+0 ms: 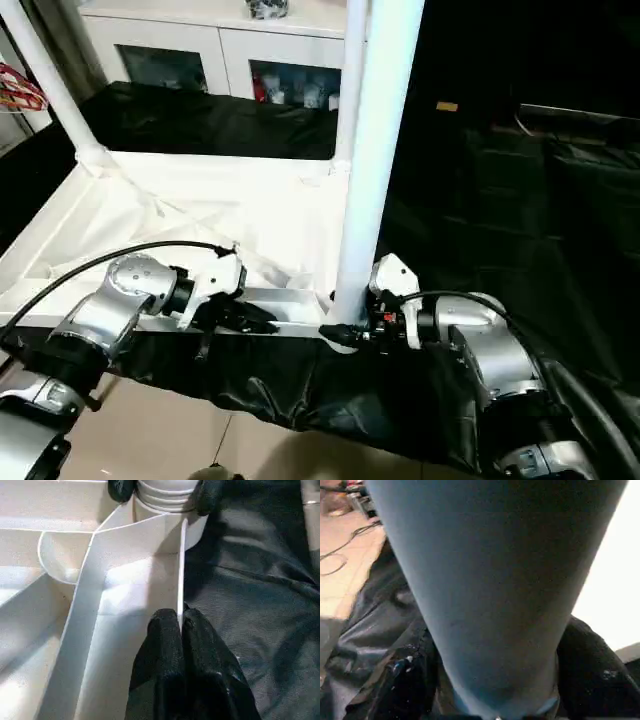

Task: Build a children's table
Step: Rotate leg to tighten

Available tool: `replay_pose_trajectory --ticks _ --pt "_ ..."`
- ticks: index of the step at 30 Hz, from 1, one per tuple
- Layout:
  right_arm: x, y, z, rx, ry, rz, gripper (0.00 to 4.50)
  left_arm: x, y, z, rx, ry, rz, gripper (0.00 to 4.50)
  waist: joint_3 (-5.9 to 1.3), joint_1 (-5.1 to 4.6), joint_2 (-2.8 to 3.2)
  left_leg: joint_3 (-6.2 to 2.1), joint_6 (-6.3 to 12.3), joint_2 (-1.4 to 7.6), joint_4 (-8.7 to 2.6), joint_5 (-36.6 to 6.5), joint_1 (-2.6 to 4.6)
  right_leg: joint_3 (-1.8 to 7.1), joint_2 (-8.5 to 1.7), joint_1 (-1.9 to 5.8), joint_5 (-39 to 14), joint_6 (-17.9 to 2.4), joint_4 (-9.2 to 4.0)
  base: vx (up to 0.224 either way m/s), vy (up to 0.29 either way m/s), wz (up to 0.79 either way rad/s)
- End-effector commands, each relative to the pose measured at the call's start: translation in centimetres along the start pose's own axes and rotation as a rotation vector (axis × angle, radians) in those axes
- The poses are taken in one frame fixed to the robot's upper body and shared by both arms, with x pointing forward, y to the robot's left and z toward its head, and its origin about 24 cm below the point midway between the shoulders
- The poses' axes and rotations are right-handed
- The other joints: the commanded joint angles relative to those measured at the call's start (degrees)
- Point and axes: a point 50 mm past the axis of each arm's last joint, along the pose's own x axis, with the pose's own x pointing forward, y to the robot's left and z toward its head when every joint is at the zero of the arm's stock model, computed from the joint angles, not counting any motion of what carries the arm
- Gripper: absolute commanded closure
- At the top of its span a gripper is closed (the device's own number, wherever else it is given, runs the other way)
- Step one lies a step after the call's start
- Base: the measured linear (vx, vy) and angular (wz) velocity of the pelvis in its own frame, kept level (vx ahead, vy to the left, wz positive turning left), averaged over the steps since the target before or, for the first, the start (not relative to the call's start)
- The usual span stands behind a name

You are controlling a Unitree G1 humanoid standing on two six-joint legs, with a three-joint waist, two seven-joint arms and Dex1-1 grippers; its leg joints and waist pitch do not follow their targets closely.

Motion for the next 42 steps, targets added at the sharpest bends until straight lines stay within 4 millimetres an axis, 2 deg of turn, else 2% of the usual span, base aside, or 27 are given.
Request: replay_pose_trajectory --ticks 1,3,4,5,6,8,9,10,11,12,14,16,17,18,19,21,23,24,27,30,31,32,34,37,39,40,42 --pt "3.7 0.9 -0.3 0.042 -0.04 -0.077 1.79 1.9 1.4 1.9 -0.005 -0.041 0.166 4.5 -2.94 -0.34 -1.02 0.18 1.96 1.08 -4.21 -12.2 0.46 2.09 -3.07 2.6 -13.3 -12.3 -4.41 0.0 0.0 0.0" --pt "4.1 0.6 -0.4 0.062 -0.042 -0.151 1.79 2.3 1.5 2.0 -0.019 -0.045 0.187 4.5 -2.73 -0.61 -1.0 -0.15 0.27 0.97 -4.73 -14.5 0.54 1.96 -3.22 2.79 -19.9 -10.0 -5.15 0.0 0.0 0.0" --pt "4.5 0.4 -0.6 0.089 -0.048 -0.217 1.8 3.0 1.4 2.3 -0.021 -0.046 0.197 4.5 -2.77 -0.74 -1.04 -0.22 -0.2 1.05 -4.88 -14.9 0.57 2.1 -3.23 2.68 -20.5 -9.2 -5.3 0.0 0.0 0.0" --pt "5.7 0.0 -0.7 0.15 -0.065 -0.36 1.8 4.5 1.3 3.0 -0.031 -0.05 0.221 4.5 -2.82 -0.81 -1.09 -0.29 -0.23 1.0 -4.88 -15.0 0.61 2.06 -3.24 2.69 -20.4 -9.0 -5.34 0.0 0.0 0.0" --pt "6.2 -0.1 -0.8 0.177 -0.068 -0.425 1.8 5.2 1.3 3.3 -0.042 -0.053 0.242 4.5 -2.68 -1.06 -0.73 -0.21 -0.94 1.03 -5.01 -15.0 0.74 2.23 -3.09 2.32 -19.6 -9.2 -5.31 0.0 0.0 0.0" --pt "7.1 -0.2 -0.8 0.23 -0.071 -0.519 1.8 6.2 1.4 3.9 -0.064 -0.058 0.274 4.5 -2.7 -1.55 -1.08 -0.31 -1.39 0.73 -5.1 -16.2 0.87 2.16 -3.0 2.52 -20.1 -9.0 -5.42 0.0 0.0 0.0" --pt "7.4 -0.2 -0.8 0.251 -0.075 -0.545 1.8 6.6 1.4 4.1 -0.07 -0.061 0.289 4.5 -2.82 -1.63 -0.87 -0.25 -1.17 0.7 -4.97 -16.4 1.07 2.29 -2.98 2.38 -19.4 -9.0 -5.5 0.0 0.0 0.0" --pt "7.9 -0.3 -0.7 0.272 -0.083 -0.585 1.8 7.0 1.5 4.4 -0.079 -0.064 0.313 4.5 -2.77 -1.71 -1.0 -0.19 -0.84 0.65 -4.94 -16.4 1.02 2.33 -2.85 2.4 -18.6 -9.1 -5.55 0.0 0.0 0.0" --pt "8.4 -0.3 -0.6 0.295 -0.087 -0.622 1.8 7.4 1.5 4.7 -0.084 -0.066 0.328 4.5 -2.79 -1.61 -0.07 -0.24 -0.89 0.55 -4.9 -16.5 1.04 2.38 -2.89 2.35 -18.3 -9.2 -5.51 0.0 0.0 0.0" --pt "8.4 -0.3 -0.6 0.295 -0.087 -0.622 1.8 7.4 1.5 4.7 -0.084 -0.066 0.328 4.5 -2.78 -1.77 -0.59 -0.12 -0.79 0.5 -4.89 -16.8 1.04 2.35 -2.75 2.34 -17.9 -9.2 -5.66 0.0 0.0 0.0" --pt "9.8 0.1 0.3 0.273 -0.104 -0.636 1.8 8.3 1.4 5.2 -0.078 -0.065 0.361 4.5 -2.93 -1.81 0.16 -0.27 -0.85 0.52 -4.9 -16.6 0.91 2.32 -2.72 2.52 -15.9 -9.4 -5.46 0.0 0.0 0.0" --pt "9.8 0.1 0.6 0.245 -0.118 -0.629 1.8 8.4 1.3 5.2 -0.063 -0.069 0.35 4.5 -2.94 -1.77 0.06 -0.13 -0.15 0.4 -4.83 -16.8 0.89 2.29 -2.58 2.64 -15.3 -9.3 -5.53 0.0 0.0 0.0" --pt "9.7 0.0 0.7 0.244 -0.132 -0.631 1.45 8.4 1.2 5.2 -0.06 -0.069 0.35 4.5 -3.01 -1.76 0.06 -0.17 0.02 0.38 -4.83 -16.5 0.81 2.28 -2.56 2.75 -15.1 -9.3 -5.48 0.0 0.0 0.0" --pt "9.7 0.0 0.7 0.247 -0.137 -0.631 1.24 8.4 1.2 5.2 -0.059 -0.071 0.348 4.5 -3.06 -1.72 1.22 -0.29 -0.13 0.42 -4.84 -16.6 0.85 2.29 -2.63 2.68 -14.9 -9.4 -5.37 0.0 0.0 0.0" --pt "9.1 -0.2 0.9 0.257 -0.175 -0.617 1.1 8.1 1.0 5.0 -0.048 -0.078 0.33 4.5 -3.05 -2.0 0.82 -0.27 -0.02 0.42 -4.86 -17.0 0.77 2.2 -2.45 2.88 -14.0 -9.6 -5.4 0.0 0.0 0.0" --pt "8.4 -0.4 1.0 0.241 -0.197 -0.592 1.05 7.6 0.9 4.7 -0.035 -0.088 0.306 4.5 -3.07 -1.97 0.72 -0.2 0.7 0.35 -4.8 -16.6 0.62 2.19 -2.45 2.99 -13.9 -9.5 -5.47 0.0 0.0 0.0" --pt "7.7 -0.4 0.9 0.189 -0.181 -0.541 0.7 6.8 0.8 4.3 -0.012 -0.083 0.279 4.5 -3.24 -2.0 0.62 -0.27 1.35 0.43 -4.74 -14.8 0.26 2.17 -2.53 3.23 -12.5 -9.7 -5.25 0.0 0.0 0.0" --pt "7.4 -0.4 0.9 0.16 -0.172 -0.51 0.62 6.5 0.8 4.0 -0.007 -0.081 0.262 4.5 -3.44 -1.94 0.41 -0.17 1.92 0.5 -4.49 -13.4 0.25 2.18 -2.45 3.2 -10.4 -9.9 -5.08 0.0 0.0 0.0" --pt "6.5 -0.1 1.1 0.099 -0.169 -0.375 0.62 5.1 0.8 3.4 0.014 -0.074 0.215 4.5 -3.69 -2.06 1.05 -0.16 2.9 0.52 -4.11 -9.9 0.01 2.03 -2.33 3.32 -3.9 -11.8 -4.29 0.0 0.0 0.0" --pt "5.5 0.4 1.3 0.046 -0.15 -0.23 0.62 3.9 0.7 3.0 0.046 -0.069 0.17 4.5 -3.82 -2.14 0.6 0.01 4.93 0.47 -3.6 -7.4 -0.2 1.84 -2.11 3.62 2.3 -13.4 -3.72 0.0 0.0 0.0" --pt "5.3 0.5 1.3 0.036 -0.142 -0.197 0.62 3.7 0.7 3.0 0.057 -0.073 0.157 4.5 -3.76 -2.15 0.34 0.18 5.69 0.54 -3.54 -7.5 -0.2 1.82 -2.16 3.57 2.4 -13.8 -3.71 0.0 0.0 0.0" --pt "4.9 0.7 1.2 0.02 -0.122 -0.132 0.62 3.1 0.6 2.7 0.055 -0.081 0.133 4.5 -3.78 -2.07 0.52 0.16 5.82 0.64 -3.55 -7.7 -0.09 1.79 -2.3 3.48 1.8 -14.1 -3.67 0.0 0.0 0.0" --pt "4.2 1.1 1.0 0.005 -0.094 -0.025 0.62 2.1 0.6 2.3 0.042 -0.087 0.107 4.5 -3.63 -1.77 0.41 0.29 6.15 0.82 -3.52 -8.4 -0.02 1.75 -2.37 3.39 -0.5 -14.7 -3.77 0.0 0.0 0.0" --pt "3.4 1.6 0.8 -0.019 -0.055 0.083 0.62 1.0 0.6 1.8 0.039 -0.086 0.082 4.5 -3.51 -1.22 0.56 0.29 5.52 1.13 -3.68 -10.2 0.22 1.87 -2.57 3.12 -3.5 -14.7 -3.91 0.0 0.0 0.0" --pt "3.2 1.7 0.7 -0.027 -0.044 0.118 0.62 0.6 0.5 1.6 0.036 -0.083 0.072 4.5 -3.5 -1.16 0.55 0.22 5.09 1.2 -3.83 -10.6 0.18 1.86 -2.6 3.12 -4.2 -14.5 -3.9 0.0 0.0 0.0" --pt "2.8 2.0 0.8 -0.027 -0.036 0.172 0.62 0.0 0.4 1.3 0.031 -0.077 0.049 4.5 -3.45 -1.23 0.28 0.24 4.98 1.24 -3.88 -10.6 0.13 1.89 -2.6 3.1 -4.3 -14.4 -3.9 0.0 0.0 0.0" --pt "2.6 2.2 0.9 -0.031 -0.028 0.207 0.62 -0.3 0.4 1.2 0.03 -0.073 0.041 4.5 -3.5 -1.04 0.38 0.16 4.67 1.21 -3.86 -10.3 0.12 1.9 -2.67 3.16 -4.2 -14.4 -3.74 0.0 0.0 0.0"
